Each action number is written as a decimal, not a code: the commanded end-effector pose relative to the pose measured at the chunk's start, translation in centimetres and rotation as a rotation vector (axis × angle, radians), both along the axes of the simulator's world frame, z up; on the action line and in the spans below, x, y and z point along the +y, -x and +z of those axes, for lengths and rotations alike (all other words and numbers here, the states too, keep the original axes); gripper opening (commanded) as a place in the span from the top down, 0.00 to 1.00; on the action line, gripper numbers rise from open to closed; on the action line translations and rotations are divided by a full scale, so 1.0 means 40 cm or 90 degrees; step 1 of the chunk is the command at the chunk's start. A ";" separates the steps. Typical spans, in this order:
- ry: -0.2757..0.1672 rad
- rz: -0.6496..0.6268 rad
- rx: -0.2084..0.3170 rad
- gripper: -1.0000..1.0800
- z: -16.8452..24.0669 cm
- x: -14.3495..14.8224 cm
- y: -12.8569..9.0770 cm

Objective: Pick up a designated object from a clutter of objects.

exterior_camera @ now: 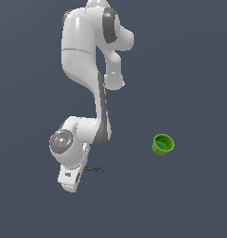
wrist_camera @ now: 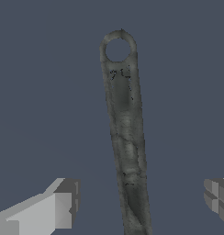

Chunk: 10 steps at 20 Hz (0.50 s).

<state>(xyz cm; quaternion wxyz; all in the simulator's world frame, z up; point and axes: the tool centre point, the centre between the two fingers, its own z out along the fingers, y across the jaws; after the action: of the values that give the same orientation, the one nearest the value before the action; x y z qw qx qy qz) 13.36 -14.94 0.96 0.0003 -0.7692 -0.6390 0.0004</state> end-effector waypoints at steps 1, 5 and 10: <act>0.000 0.000 -0.001 0.04 -0.006 -0.001 -0.003; 0.000 0.000 -0.001 1.00 -0.005 -0.001 -0.003; 0.000 0.000 -0.001 1.00 -0.005 -0.001 -0.003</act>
<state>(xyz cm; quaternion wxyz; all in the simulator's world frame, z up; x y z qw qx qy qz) 13.52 -14.82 0.95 0.0000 -0.7686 -0.6397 0.0000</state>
